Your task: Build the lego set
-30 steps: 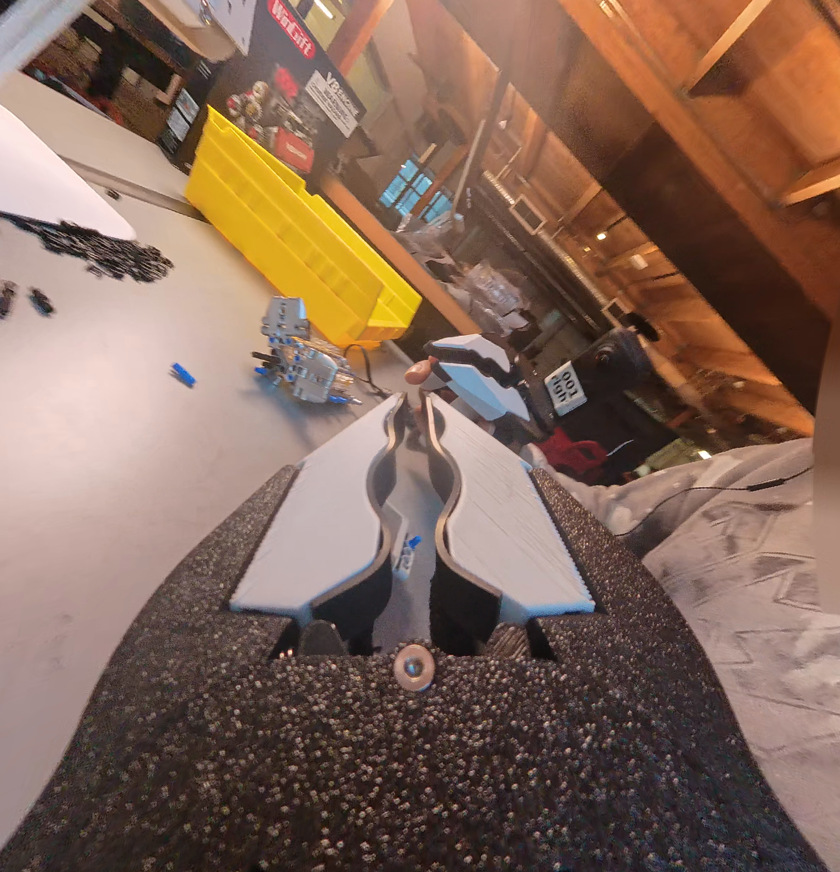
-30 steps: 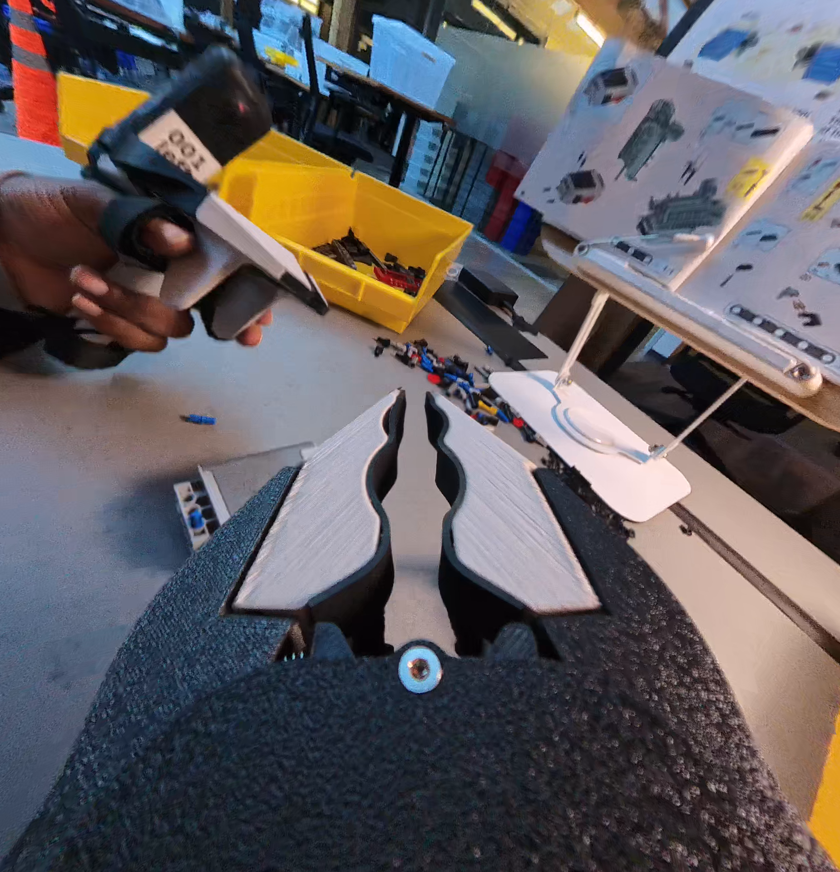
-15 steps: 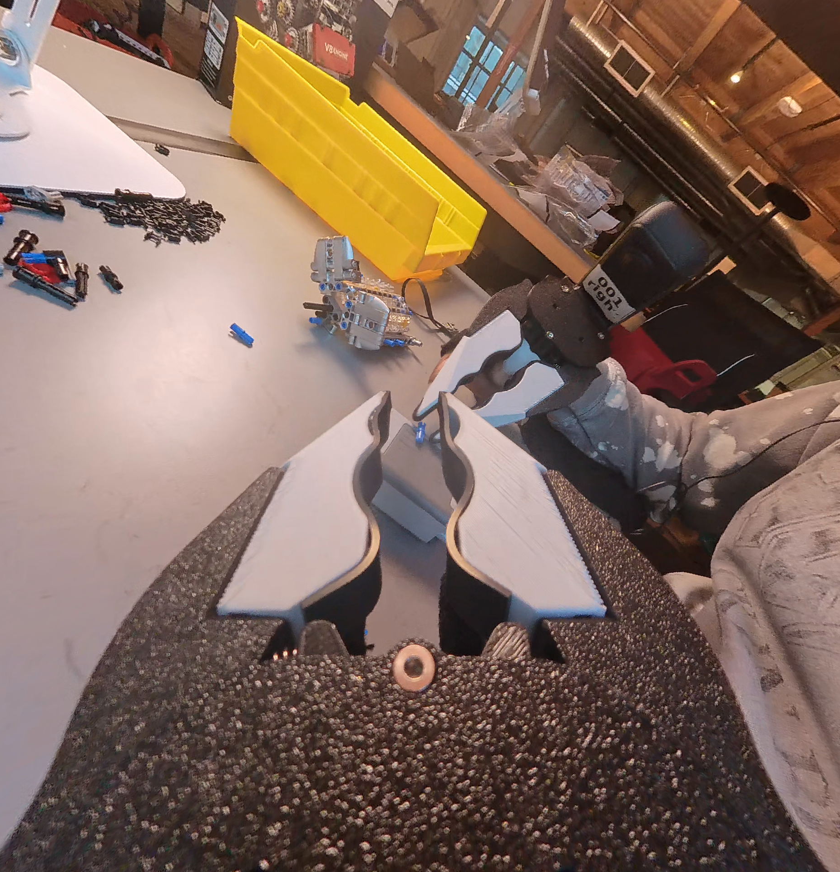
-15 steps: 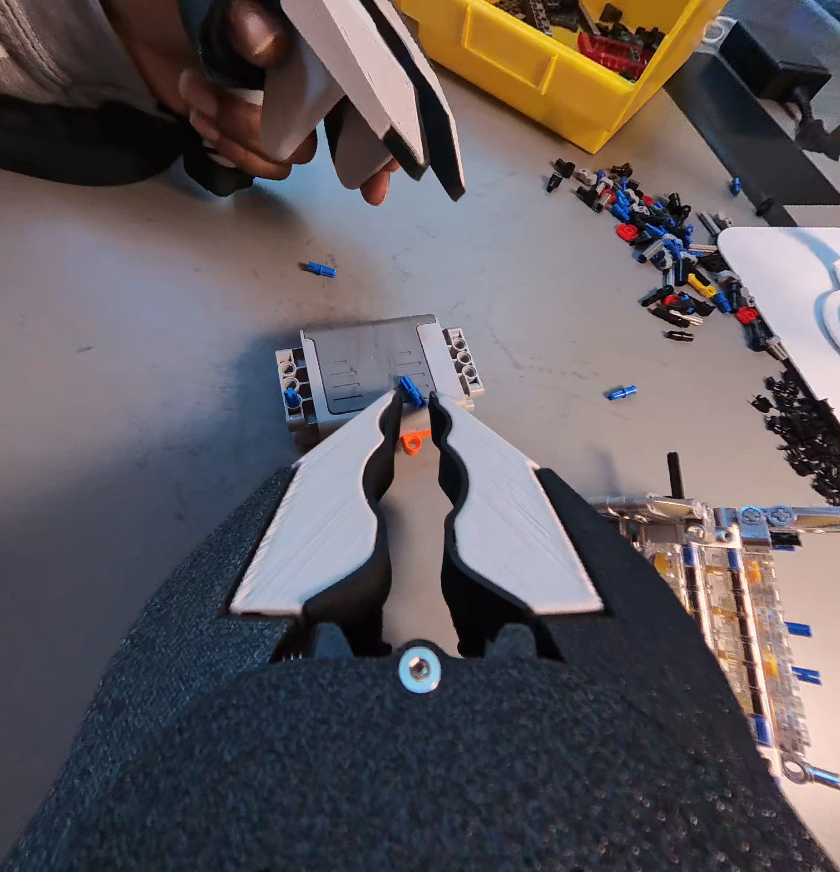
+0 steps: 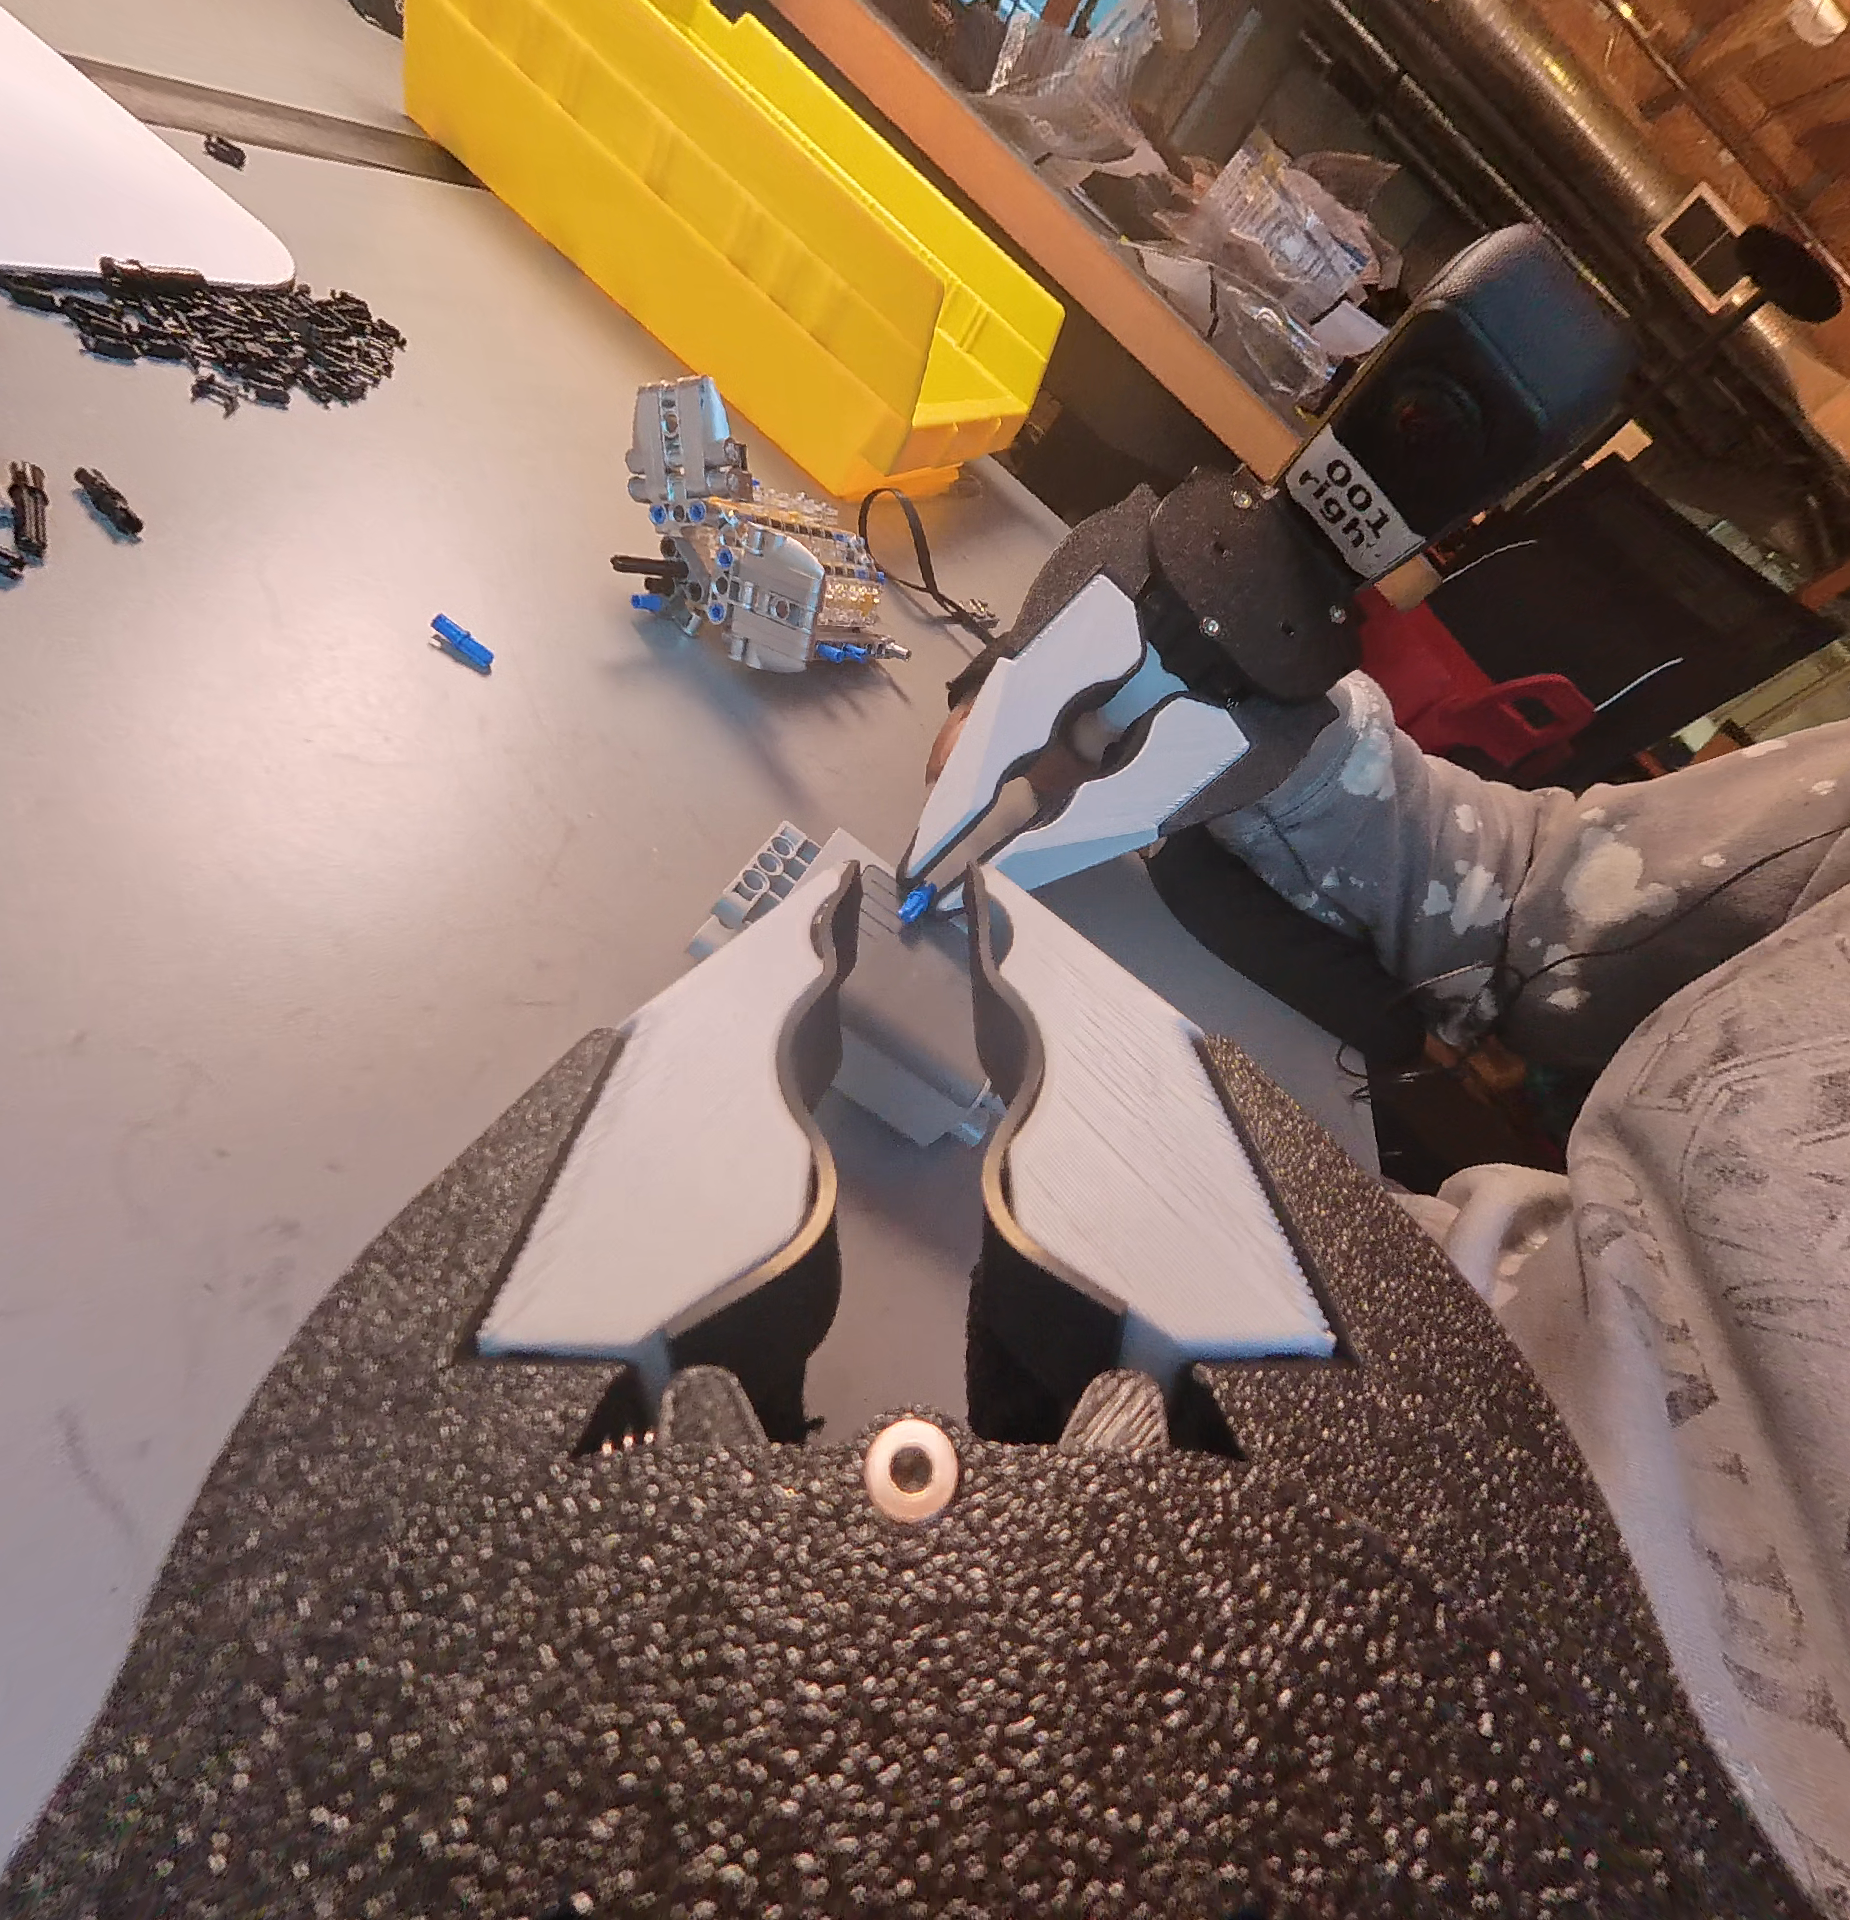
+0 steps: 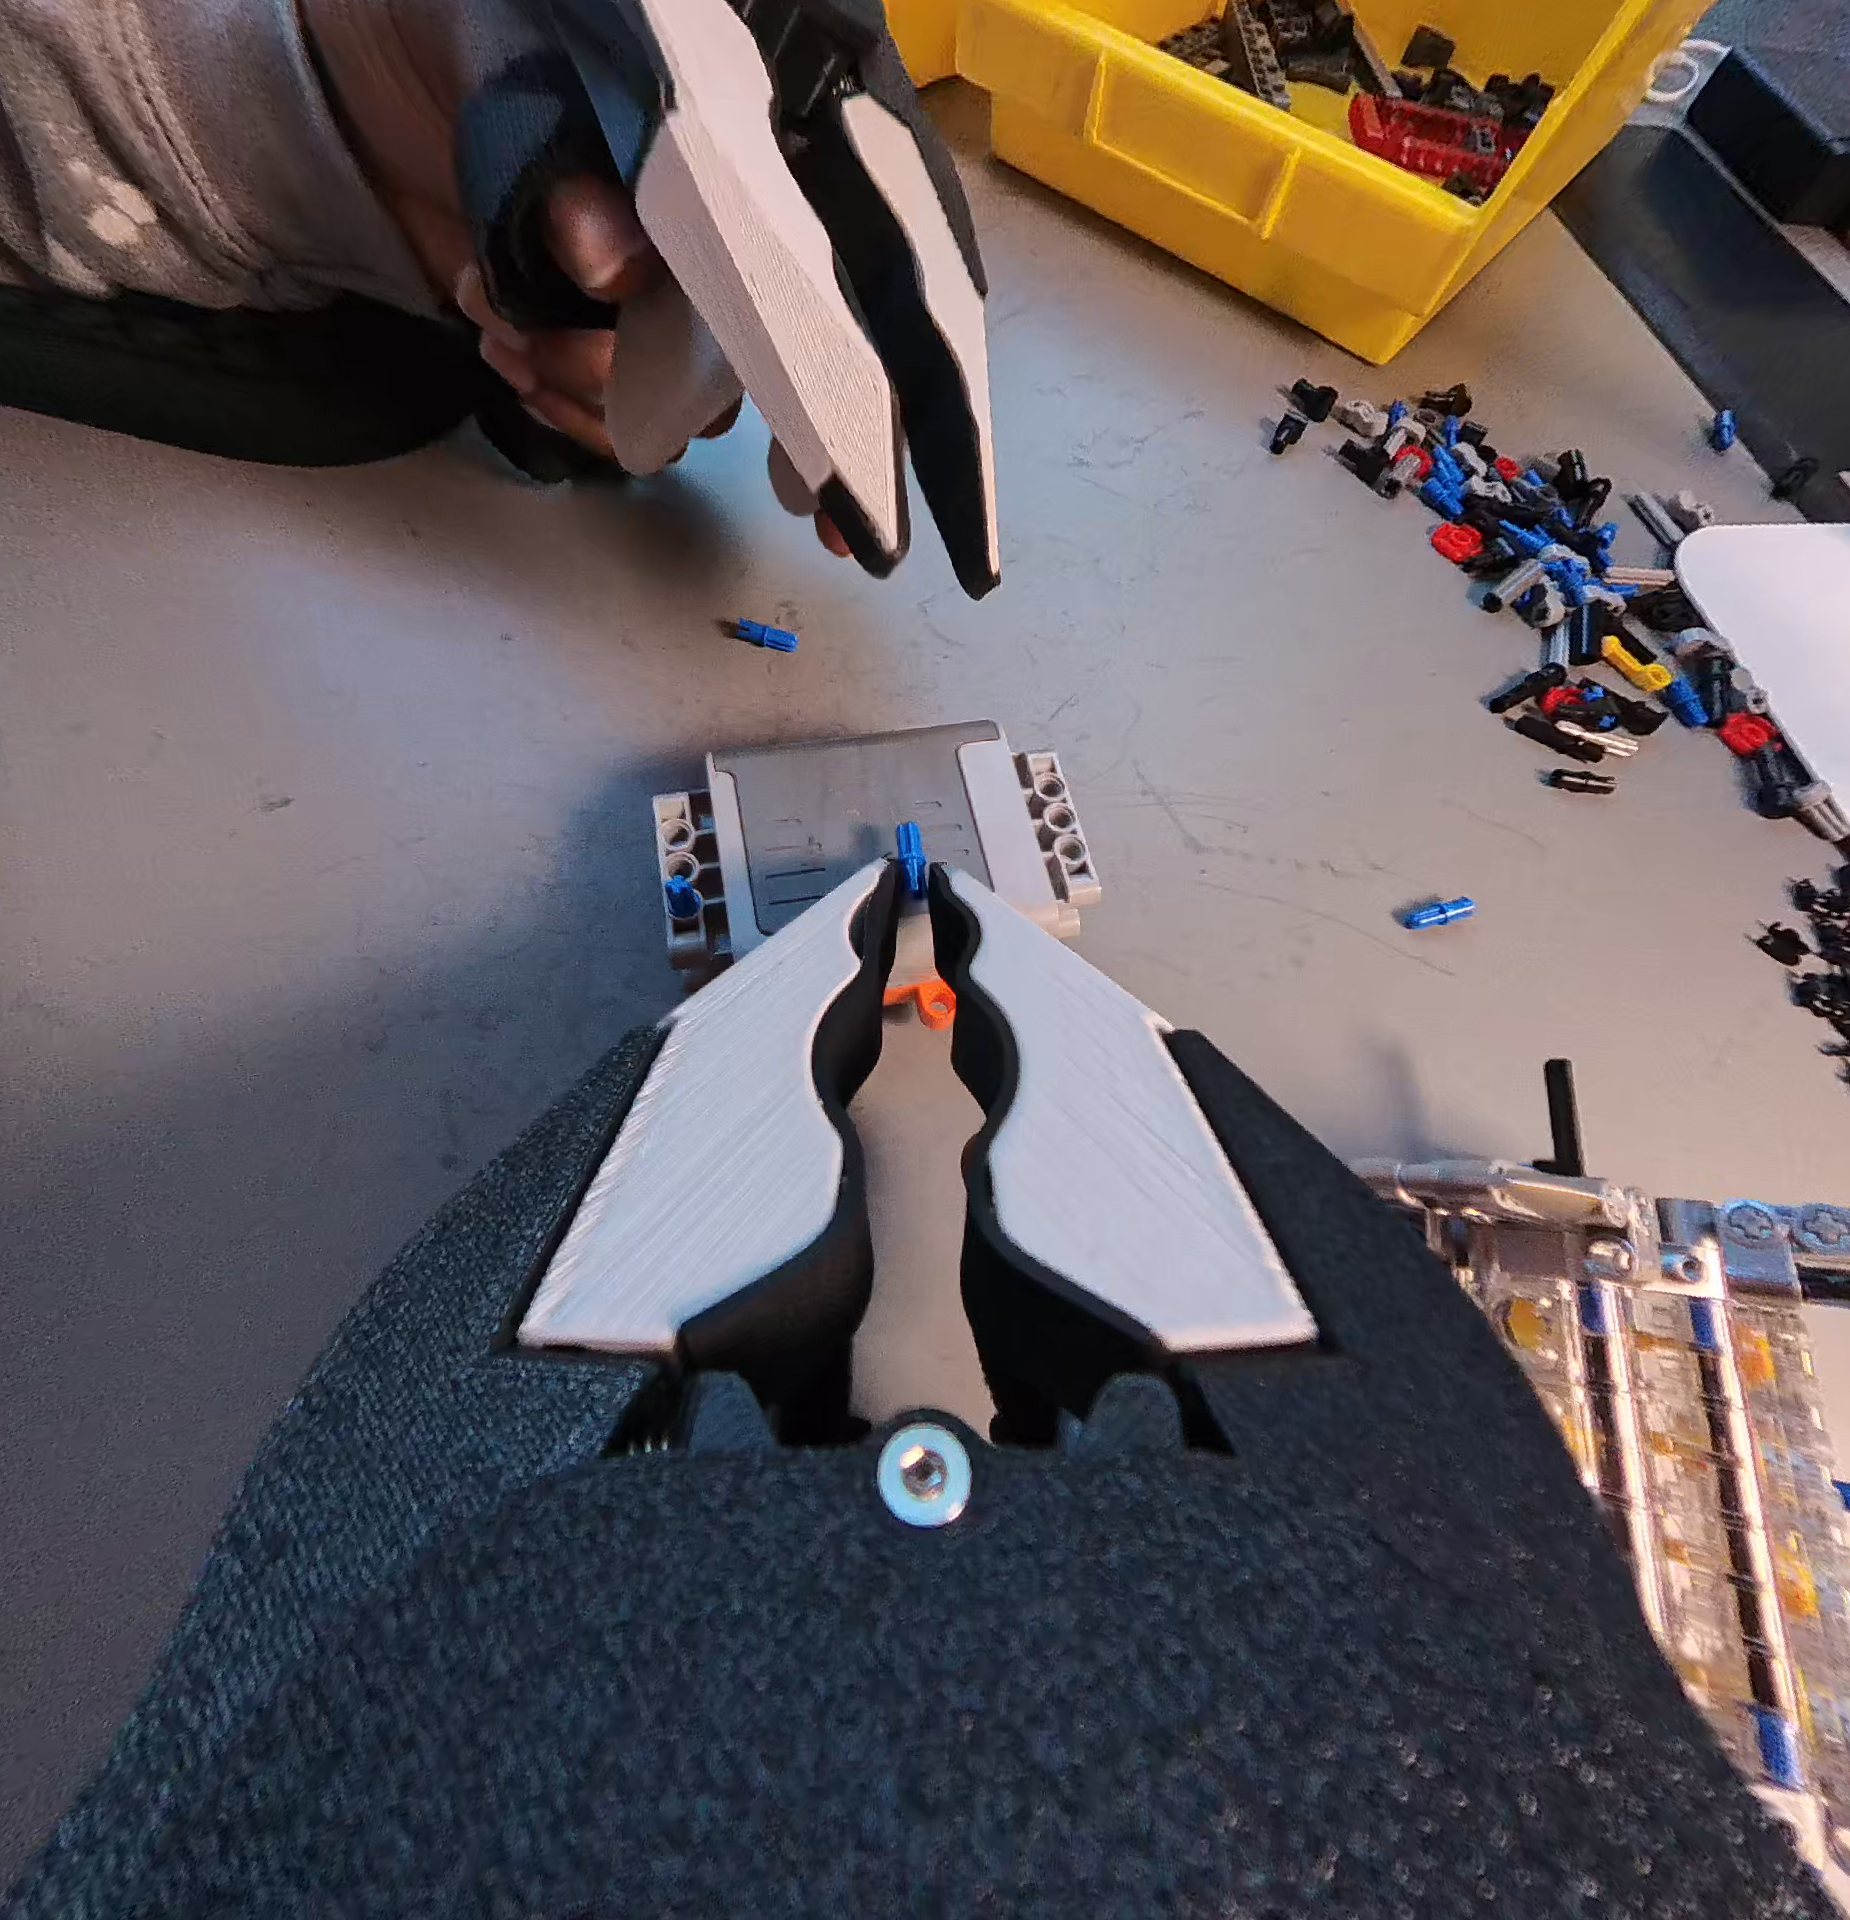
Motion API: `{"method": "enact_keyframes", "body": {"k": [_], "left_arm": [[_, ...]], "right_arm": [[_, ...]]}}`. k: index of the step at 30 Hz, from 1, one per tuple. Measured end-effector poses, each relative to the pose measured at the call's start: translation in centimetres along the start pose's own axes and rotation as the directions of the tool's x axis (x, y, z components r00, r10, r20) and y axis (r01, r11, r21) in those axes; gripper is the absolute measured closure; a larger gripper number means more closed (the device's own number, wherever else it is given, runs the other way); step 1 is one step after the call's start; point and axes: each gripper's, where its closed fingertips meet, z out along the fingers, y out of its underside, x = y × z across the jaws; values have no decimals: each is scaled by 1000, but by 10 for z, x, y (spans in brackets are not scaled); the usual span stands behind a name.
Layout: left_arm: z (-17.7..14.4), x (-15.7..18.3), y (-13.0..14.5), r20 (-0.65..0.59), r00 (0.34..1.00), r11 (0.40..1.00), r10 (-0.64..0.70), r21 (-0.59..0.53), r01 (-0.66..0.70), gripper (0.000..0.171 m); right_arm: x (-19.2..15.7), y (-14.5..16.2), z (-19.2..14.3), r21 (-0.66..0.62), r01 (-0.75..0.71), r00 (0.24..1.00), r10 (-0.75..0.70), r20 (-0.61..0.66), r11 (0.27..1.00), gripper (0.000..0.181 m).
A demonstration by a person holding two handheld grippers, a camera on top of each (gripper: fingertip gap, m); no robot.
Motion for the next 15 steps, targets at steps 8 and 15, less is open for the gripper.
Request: {"method": "enact_keyframes", "body": {"k": [8,15], "left_arm": [[6,35,6,-115,978,983,177,-24,-181,157],[5,51,3,-166,960,974,223,10,-225,166]], "right_arm": [[-14,-48,-21,264,-4,1000,-2,24,965,176],[-25,-56,-23,299,13,998,-30,53,954,177]]}}
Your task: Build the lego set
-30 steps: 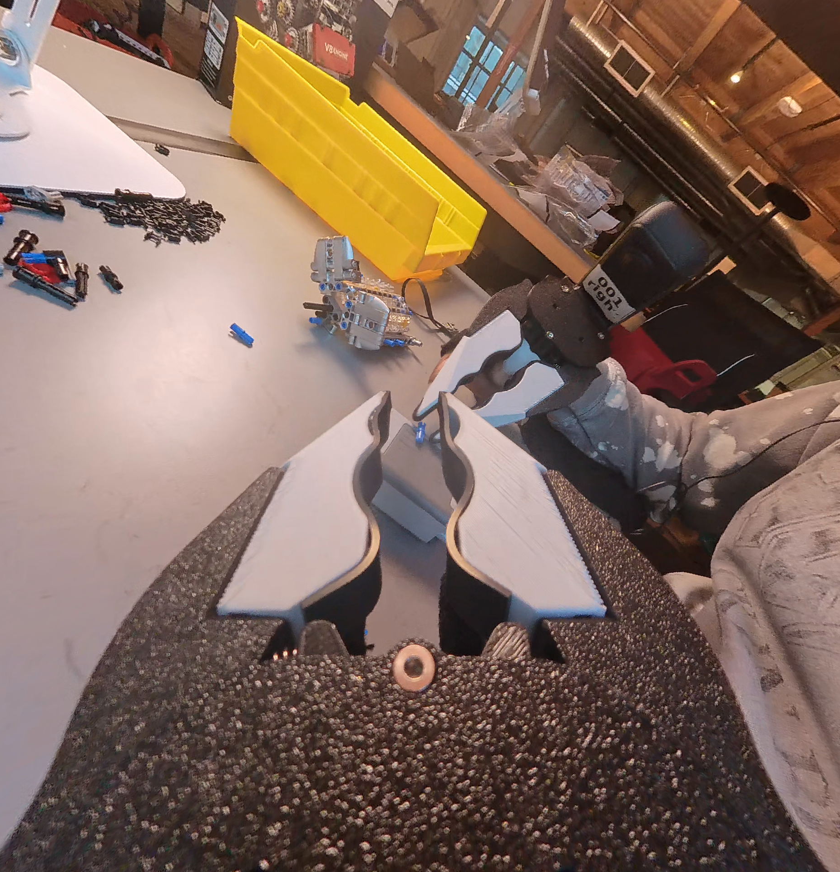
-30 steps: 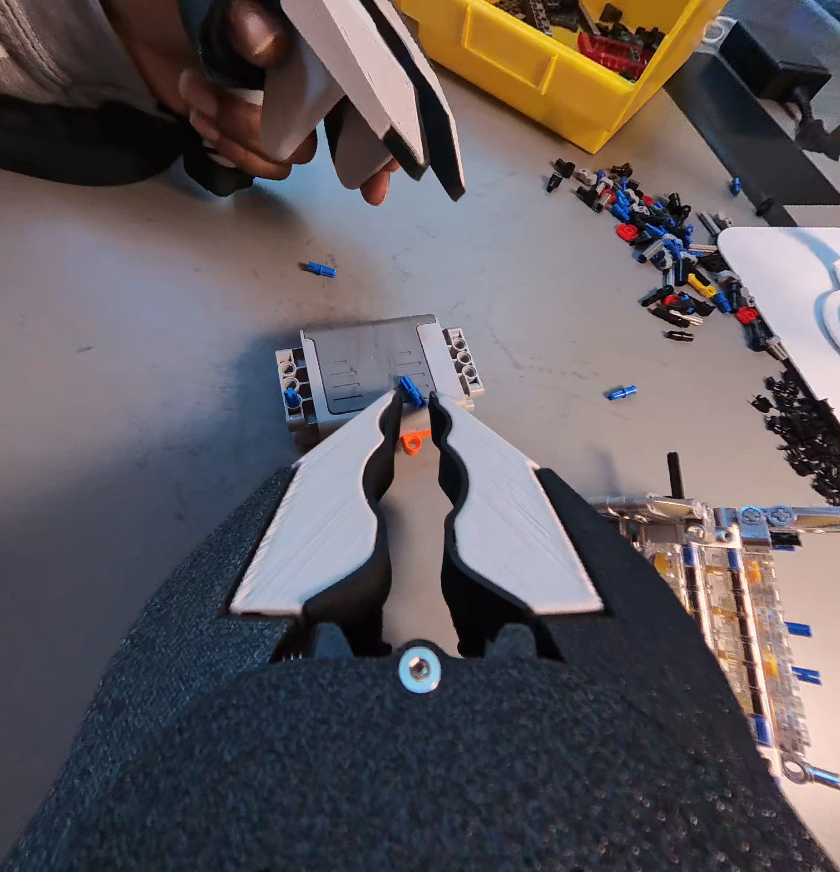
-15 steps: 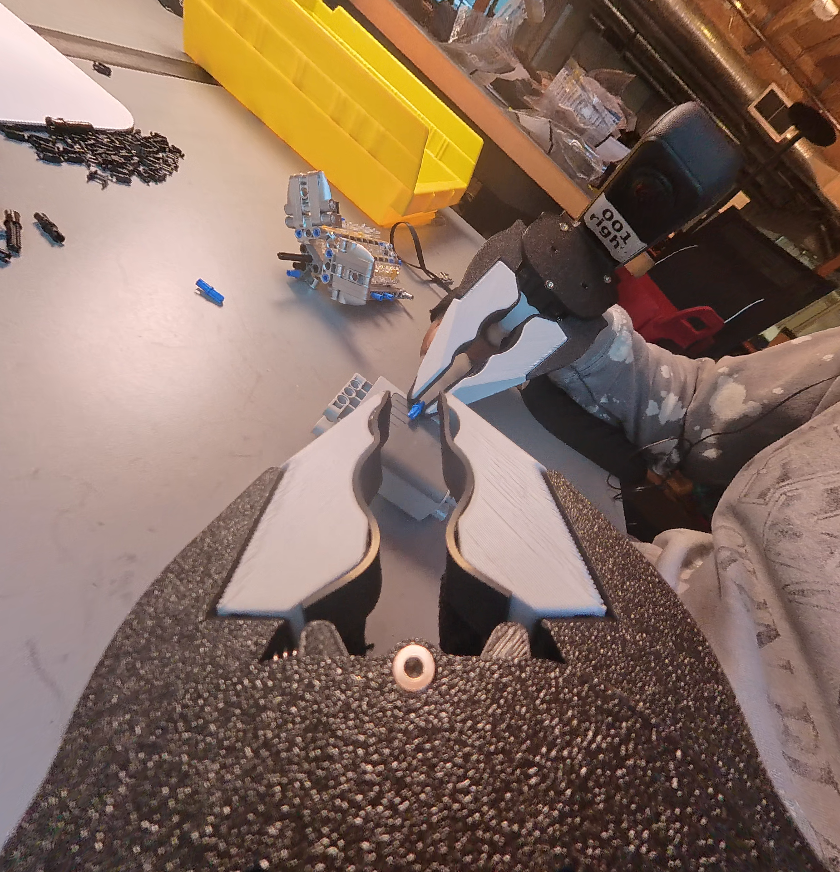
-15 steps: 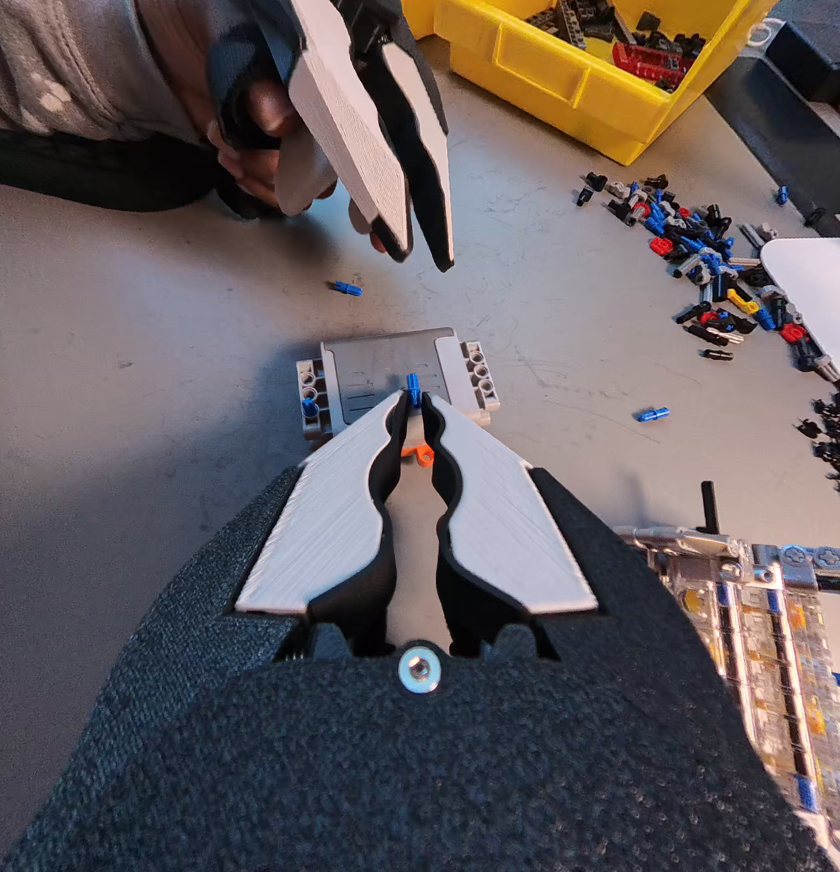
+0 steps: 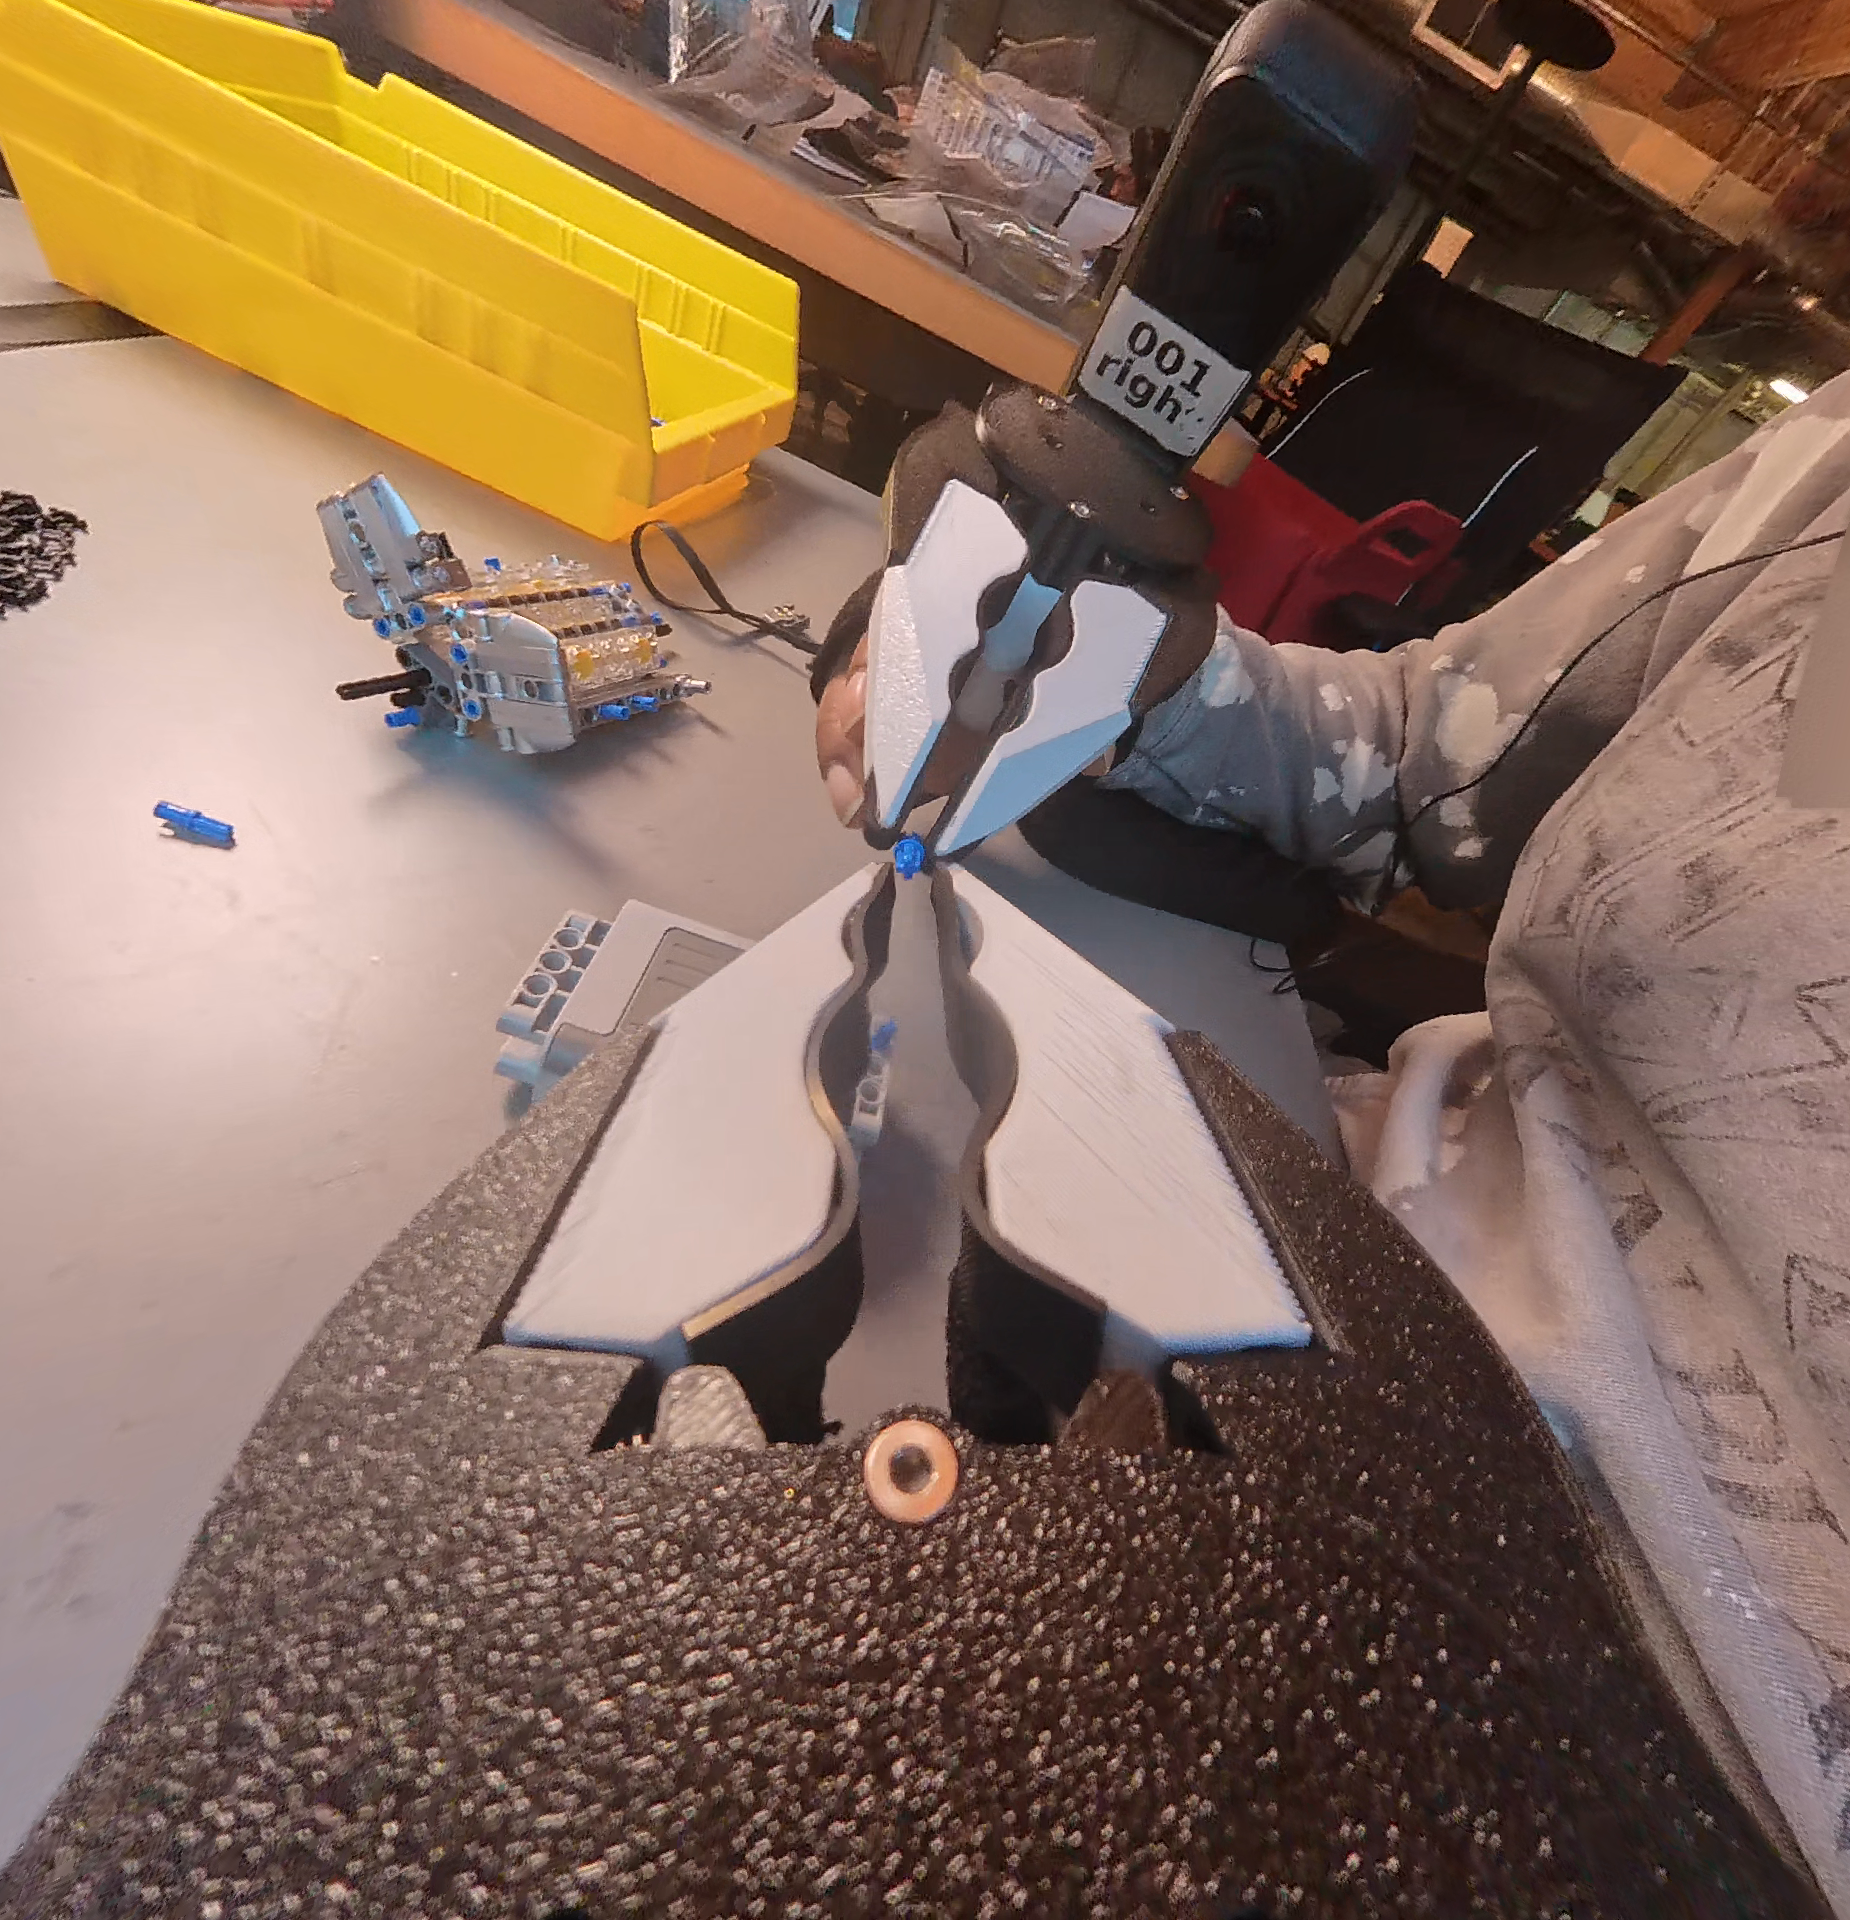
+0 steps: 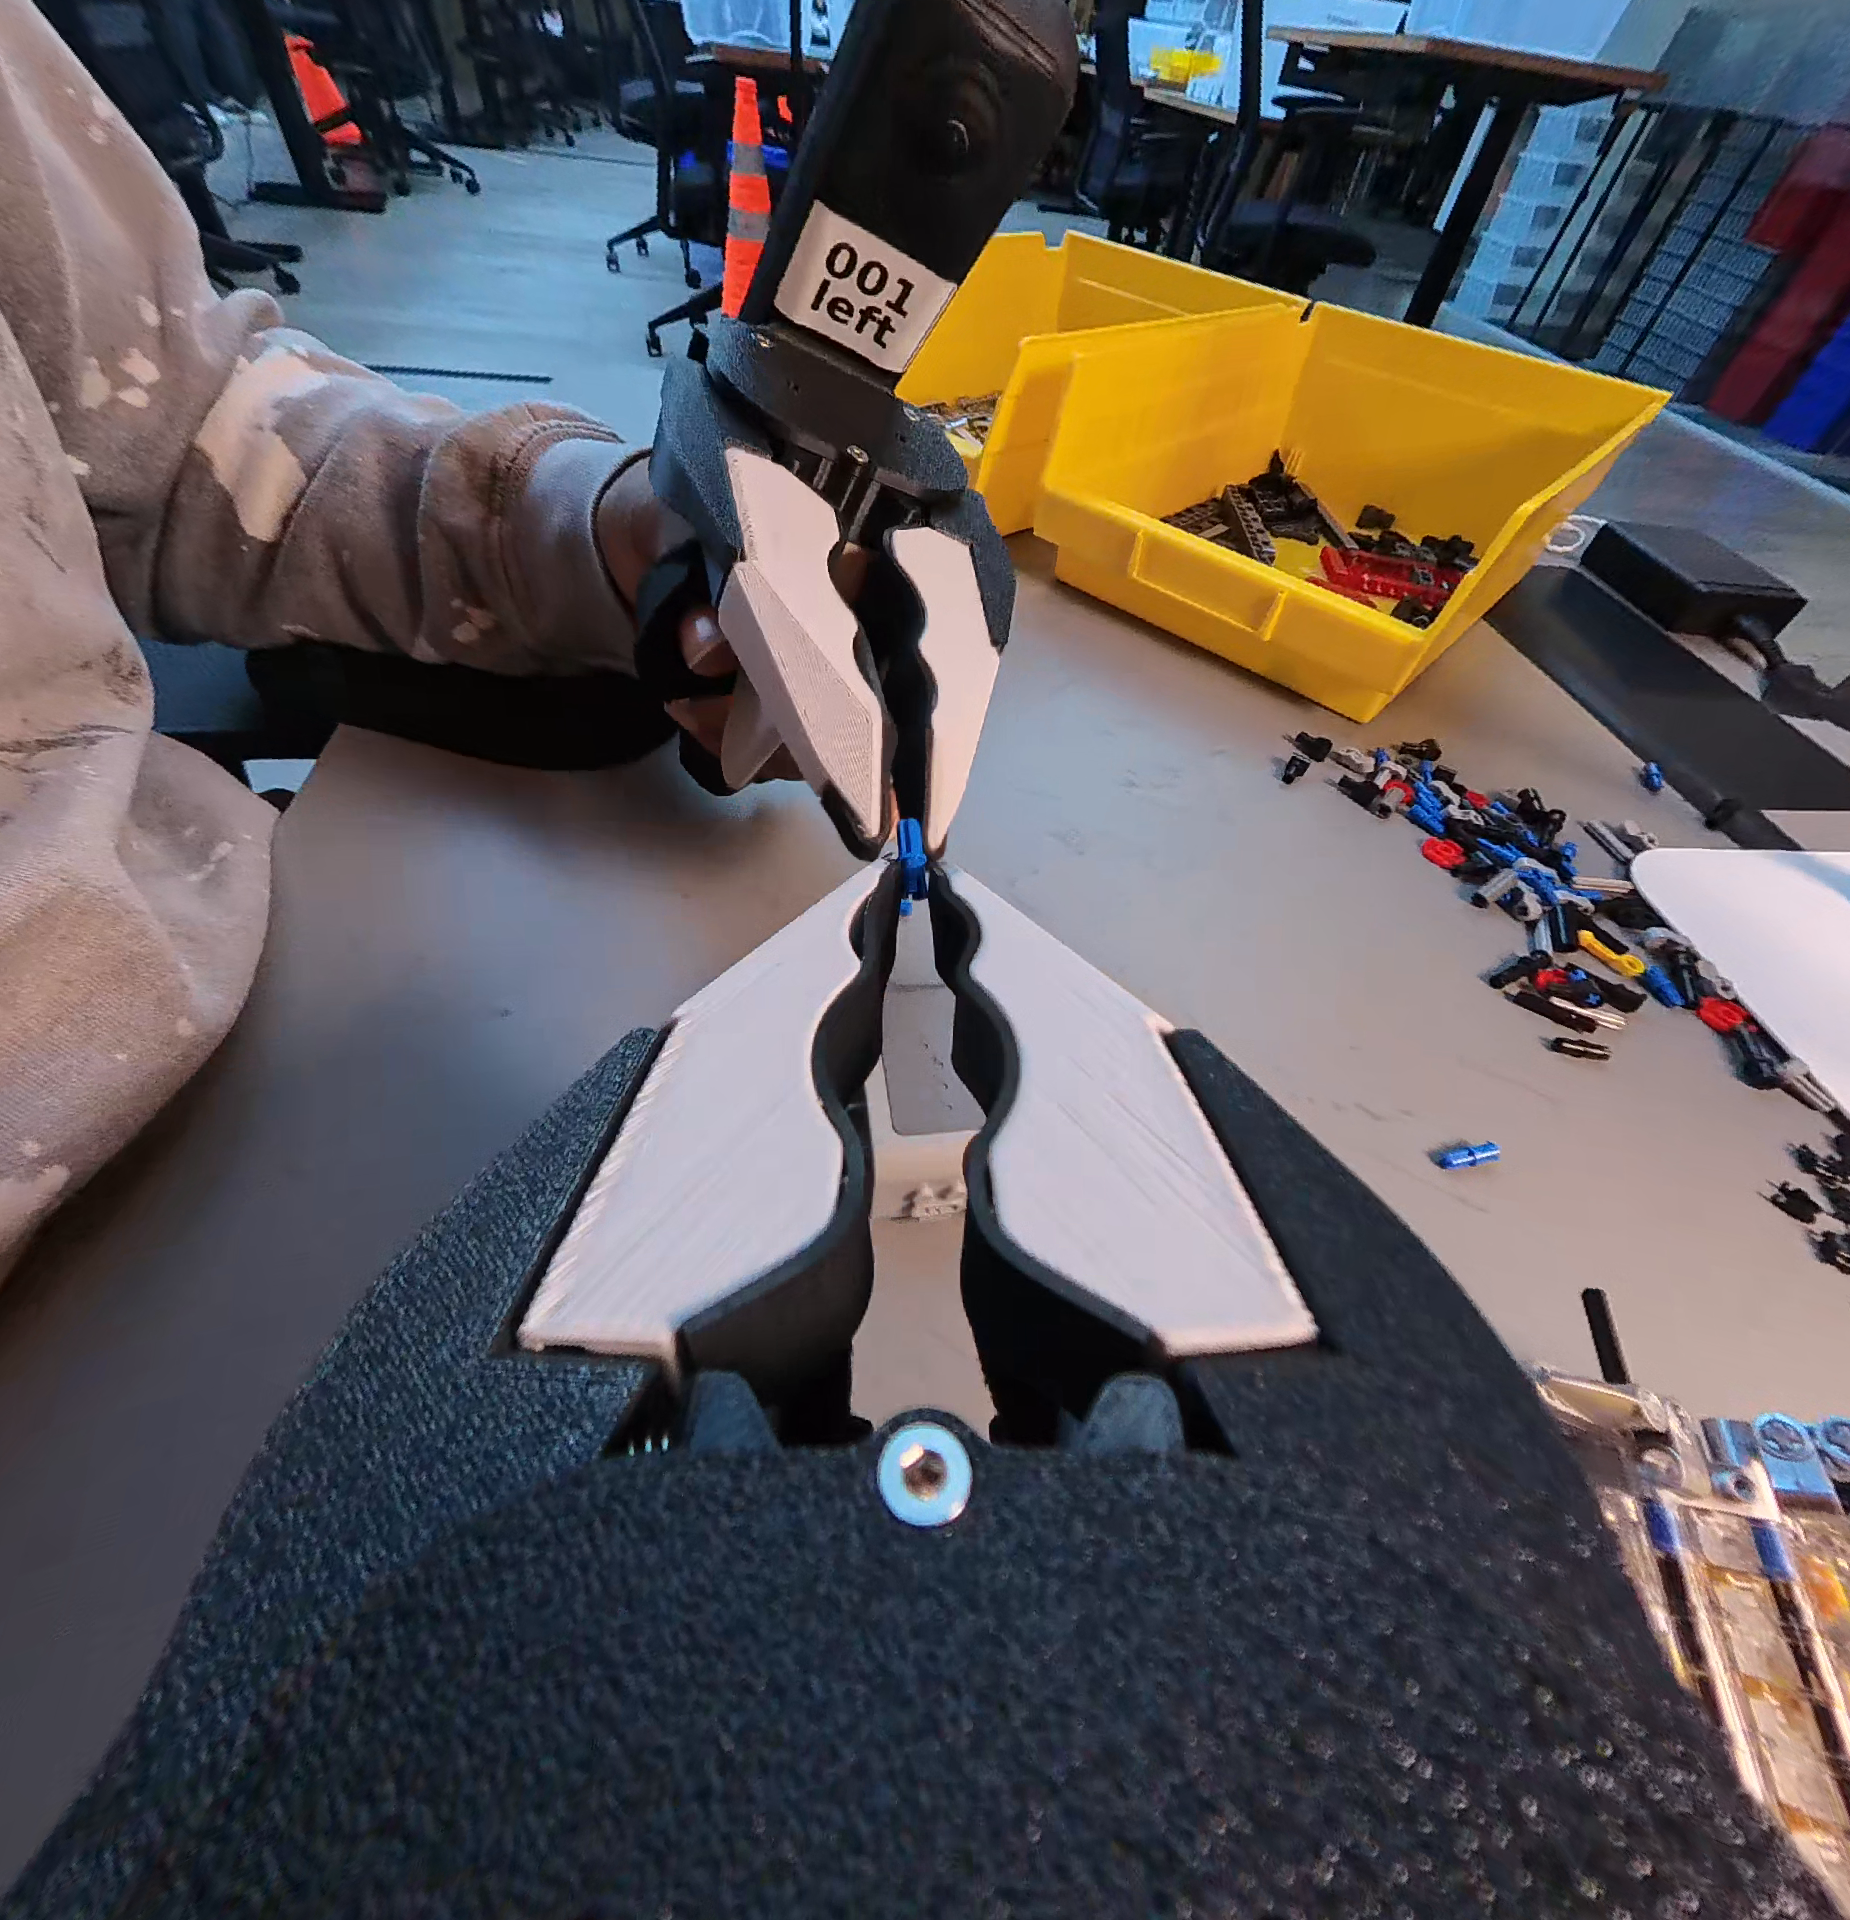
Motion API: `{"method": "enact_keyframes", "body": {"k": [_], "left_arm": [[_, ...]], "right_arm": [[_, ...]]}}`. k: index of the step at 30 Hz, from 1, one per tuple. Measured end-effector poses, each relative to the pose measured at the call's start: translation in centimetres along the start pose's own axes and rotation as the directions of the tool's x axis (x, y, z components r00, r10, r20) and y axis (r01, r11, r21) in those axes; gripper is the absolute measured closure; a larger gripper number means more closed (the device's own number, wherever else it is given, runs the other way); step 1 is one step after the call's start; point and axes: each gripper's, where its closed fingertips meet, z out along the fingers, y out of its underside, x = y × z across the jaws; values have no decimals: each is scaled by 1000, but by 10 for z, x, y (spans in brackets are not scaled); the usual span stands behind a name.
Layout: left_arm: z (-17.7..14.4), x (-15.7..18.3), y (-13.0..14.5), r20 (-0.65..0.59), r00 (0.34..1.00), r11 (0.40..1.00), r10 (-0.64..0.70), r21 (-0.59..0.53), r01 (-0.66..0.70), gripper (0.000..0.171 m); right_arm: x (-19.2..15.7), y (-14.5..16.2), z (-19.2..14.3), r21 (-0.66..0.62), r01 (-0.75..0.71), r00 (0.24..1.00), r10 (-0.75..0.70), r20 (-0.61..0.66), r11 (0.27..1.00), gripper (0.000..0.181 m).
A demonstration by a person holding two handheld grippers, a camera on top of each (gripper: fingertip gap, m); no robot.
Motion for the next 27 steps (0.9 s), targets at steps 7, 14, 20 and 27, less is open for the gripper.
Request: {"method": "enact_keyframes", "body": {"k": [7,14,20,27], "left_arm": [[-1,0,-2,16,999,1000,28,9,-28,168],[0,1,1,32,998,998,60,-17,-60,166],[1,4,1,16,998,998,60,-15,-60,168],[1,9,1,8,995,995,100,-29,-100,169]], "right_arm": [[-1,0,1,-3,31,999,-31,-18,1000,177],[-3,4,4,-37,68,997,-69,-28,997,177],[-5,2,2,-29,99,995,-99,-26,995,177],[-10,0,1,-30,142,990,-143,-19,989,177]]}}
